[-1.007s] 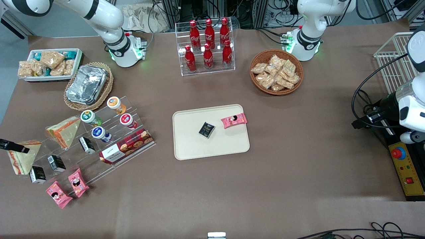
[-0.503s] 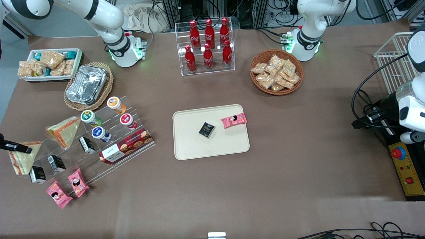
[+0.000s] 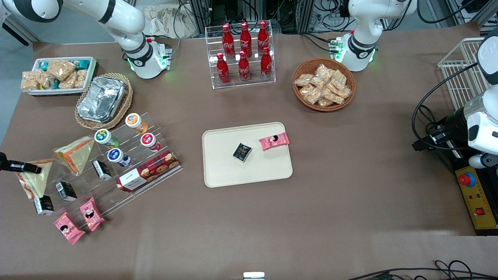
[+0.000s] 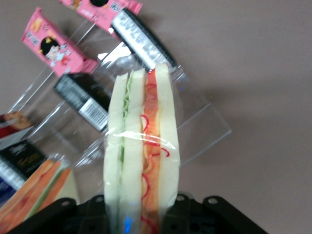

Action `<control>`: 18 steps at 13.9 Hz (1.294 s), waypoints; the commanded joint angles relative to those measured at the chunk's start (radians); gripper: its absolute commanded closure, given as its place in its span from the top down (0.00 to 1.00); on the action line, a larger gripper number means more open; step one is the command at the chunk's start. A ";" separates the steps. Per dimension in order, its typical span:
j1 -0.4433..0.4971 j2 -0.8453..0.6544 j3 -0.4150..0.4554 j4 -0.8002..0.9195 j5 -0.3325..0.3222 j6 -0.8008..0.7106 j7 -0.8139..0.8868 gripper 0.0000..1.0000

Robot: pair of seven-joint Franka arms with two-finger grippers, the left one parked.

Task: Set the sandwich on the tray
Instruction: 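Close the right gripper on the sandwich and lift it off the rack, then carry the held sandwich over to the white tray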

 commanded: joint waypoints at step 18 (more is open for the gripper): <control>0.612 -0.296 0.006 0.044 0.075 -0.373 1.159 0.00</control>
